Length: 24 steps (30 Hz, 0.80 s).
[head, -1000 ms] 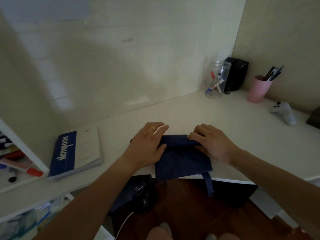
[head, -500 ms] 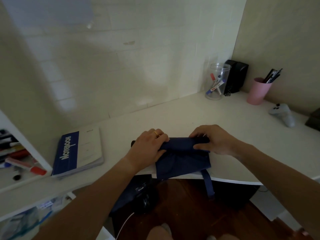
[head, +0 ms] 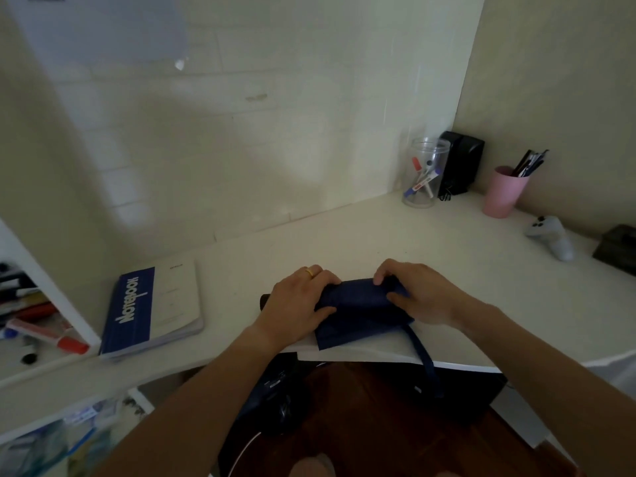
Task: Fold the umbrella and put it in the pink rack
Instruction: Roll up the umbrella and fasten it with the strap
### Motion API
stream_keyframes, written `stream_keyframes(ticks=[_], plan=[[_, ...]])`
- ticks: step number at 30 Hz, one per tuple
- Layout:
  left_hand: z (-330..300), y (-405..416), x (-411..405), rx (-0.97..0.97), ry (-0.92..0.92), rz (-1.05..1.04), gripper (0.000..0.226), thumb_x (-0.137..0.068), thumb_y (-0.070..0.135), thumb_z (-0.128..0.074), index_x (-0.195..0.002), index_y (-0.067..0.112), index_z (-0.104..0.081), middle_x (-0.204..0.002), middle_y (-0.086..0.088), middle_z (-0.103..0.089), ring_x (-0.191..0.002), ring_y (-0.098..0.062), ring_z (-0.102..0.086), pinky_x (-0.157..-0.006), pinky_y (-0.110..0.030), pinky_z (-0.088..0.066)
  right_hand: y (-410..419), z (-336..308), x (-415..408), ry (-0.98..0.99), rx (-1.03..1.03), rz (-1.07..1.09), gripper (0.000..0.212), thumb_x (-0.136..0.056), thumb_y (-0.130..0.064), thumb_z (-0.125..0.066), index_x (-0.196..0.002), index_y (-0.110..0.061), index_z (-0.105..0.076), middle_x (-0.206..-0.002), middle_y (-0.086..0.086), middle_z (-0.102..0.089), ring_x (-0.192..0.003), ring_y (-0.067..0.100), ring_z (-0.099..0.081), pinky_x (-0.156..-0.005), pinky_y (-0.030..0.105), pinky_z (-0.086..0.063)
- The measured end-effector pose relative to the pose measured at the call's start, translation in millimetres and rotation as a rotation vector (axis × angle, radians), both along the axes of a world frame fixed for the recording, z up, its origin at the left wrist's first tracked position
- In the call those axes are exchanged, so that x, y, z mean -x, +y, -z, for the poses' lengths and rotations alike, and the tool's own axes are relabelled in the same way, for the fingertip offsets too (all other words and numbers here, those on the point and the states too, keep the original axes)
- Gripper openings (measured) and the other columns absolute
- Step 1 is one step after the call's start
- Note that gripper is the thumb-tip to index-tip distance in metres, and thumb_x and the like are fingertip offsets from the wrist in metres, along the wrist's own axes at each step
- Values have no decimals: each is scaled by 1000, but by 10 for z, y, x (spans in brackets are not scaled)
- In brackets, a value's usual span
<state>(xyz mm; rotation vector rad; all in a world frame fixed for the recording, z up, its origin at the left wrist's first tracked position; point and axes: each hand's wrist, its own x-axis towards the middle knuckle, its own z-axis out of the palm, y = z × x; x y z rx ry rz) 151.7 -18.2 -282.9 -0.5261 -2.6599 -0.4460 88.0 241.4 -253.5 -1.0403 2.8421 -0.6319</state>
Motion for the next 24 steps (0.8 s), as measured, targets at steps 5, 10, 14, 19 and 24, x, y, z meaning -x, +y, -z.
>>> stream_keyframes(ticks=[5,10,14,19,24], plan=[[51,58,-13,71,56,11,41,-74,28,-78,-111,22,-60,-106,-1,-58,-94,-21,-57,-73,-37,-50,27,58,-50,198,-99,-8,50,-88,-21,-68,-136,-24,-55,-123,-4,-58,-110,19,-52,-90,32,-45],[-107,45,-41,-121,-206,61,16,-92,42,-62,-105,33,-57,-106,4,-63,-92,-14,-59,-80,-36,-51,26,179,-193,421,-52,-38,41,-70,-14,-77,-108,-18,-63,-103,-1,-60,-90,22,-53,-69,30,-45],[-152,73,-73,-87,-243,58,32,-87,39,-70,-113,37,-53,-104,6,-70,-88,-16,-64,-78,-39,-54,38,169,-258,323,35,-59,41,-66,-20,-73,-102,-24,-54,-111,-4,-54,-95,19,-51,-71,33,-47],[-127,138,-63,-25,-296,43,54,-80,42,-77,-128,28,-59,-114,1,-61,-102,-17,-58,-87,-35,-50,82,260,-320,148,161,40,41,-76,-20,-76,-98,-38,-47,-98,-7,-62,-86,17,-58,-75,34,-49],[-70,169,-178,-123,-354,65,33,-90,55,-60,-113,33,-52,-98,5,-67,-86,-15,-61,-76,-40,-53,58,390,-511,308,222,37,33,-76,-23,-71,-99,-31,-49,-106,-6,-63,-91,19,-59,-73,35,-50]])
